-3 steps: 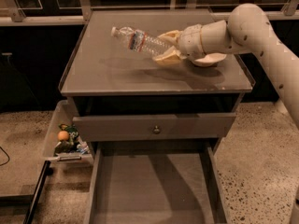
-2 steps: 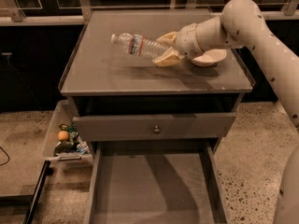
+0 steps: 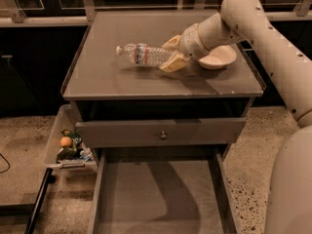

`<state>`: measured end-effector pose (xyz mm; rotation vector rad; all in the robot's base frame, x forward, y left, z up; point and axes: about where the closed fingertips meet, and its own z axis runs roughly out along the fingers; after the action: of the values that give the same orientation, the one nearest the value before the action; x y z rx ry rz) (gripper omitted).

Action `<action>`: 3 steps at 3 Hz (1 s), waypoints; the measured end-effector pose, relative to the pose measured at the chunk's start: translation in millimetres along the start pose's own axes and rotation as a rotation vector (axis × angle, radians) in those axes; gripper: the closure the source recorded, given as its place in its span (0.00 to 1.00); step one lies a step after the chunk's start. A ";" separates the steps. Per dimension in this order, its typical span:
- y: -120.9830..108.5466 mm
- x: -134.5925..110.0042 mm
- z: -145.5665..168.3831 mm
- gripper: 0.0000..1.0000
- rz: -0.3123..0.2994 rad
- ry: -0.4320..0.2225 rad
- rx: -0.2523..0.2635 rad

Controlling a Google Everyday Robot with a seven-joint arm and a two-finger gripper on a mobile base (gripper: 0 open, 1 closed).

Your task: Pick water bottle from middle drawer and place on counter

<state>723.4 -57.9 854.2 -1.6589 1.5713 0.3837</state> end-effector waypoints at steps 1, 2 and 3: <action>0.3 0.8 0.6 0.83 0.000 0.004 -0.004; 0.3 0.8 0.6 0.60 0.000 0.004 -0.004; 0.4 0.8 0.7 0.37 0.000 0.004 -0.004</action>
Offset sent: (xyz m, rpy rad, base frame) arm 0.0000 -0.0001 -0.0010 -0.0046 0.0033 0.0009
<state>723.4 -57.9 853.1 -1.6635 1.5750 0.3839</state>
